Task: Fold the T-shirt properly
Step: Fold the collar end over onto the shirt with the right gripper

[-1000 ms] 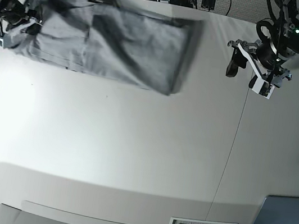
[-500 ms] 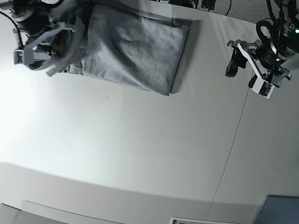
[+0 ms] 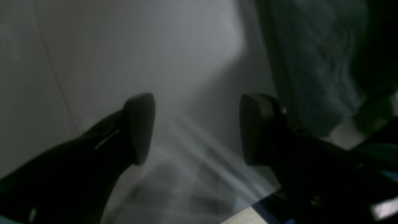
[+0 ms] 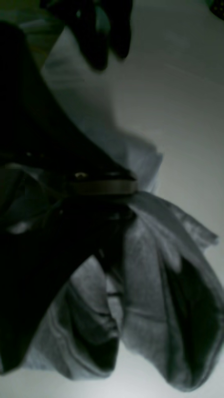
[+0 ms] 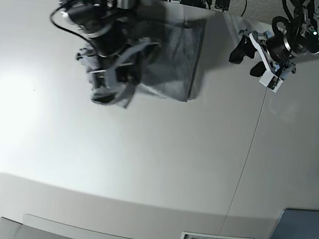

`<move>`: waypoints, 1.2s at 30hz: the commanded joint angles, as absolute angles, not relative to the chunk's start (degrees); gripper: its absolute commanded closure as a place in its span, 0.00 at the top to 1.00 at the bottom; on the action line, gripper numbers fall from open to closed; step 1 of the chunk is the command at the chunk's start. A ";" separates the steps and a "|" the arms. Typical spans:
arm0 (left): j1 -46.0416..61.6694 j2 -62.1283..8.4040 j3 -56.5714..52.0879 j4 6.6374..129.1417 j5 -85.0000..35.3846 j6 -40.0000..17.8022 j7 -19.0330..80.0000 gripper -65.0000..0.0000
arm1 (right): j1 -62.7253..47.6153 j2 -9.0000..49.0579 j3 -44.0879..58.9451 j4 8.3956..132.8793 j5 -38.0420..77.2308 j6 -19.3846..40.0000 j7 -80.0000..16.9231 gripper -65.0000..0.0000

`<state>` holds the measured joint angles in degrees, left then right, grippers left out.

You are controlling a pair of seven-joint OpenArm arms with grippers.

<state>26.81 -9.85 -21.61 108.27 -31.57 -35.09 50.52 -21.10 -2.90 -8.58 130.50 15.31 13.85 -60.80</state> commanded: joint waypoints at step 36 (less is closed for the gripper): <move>26.81 -10.20 -11.00 107.07 -28.73 -35.62 48.99 0.65 | -19.18 -5.21 -32.38 121.25 5.58 11.86 -45.84 0.00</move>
<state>26.83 -10.00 -10.94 106.21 -27.68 -35.44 50.11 -19.55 -4.73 -31.86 120.49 4.51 11.55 -47.55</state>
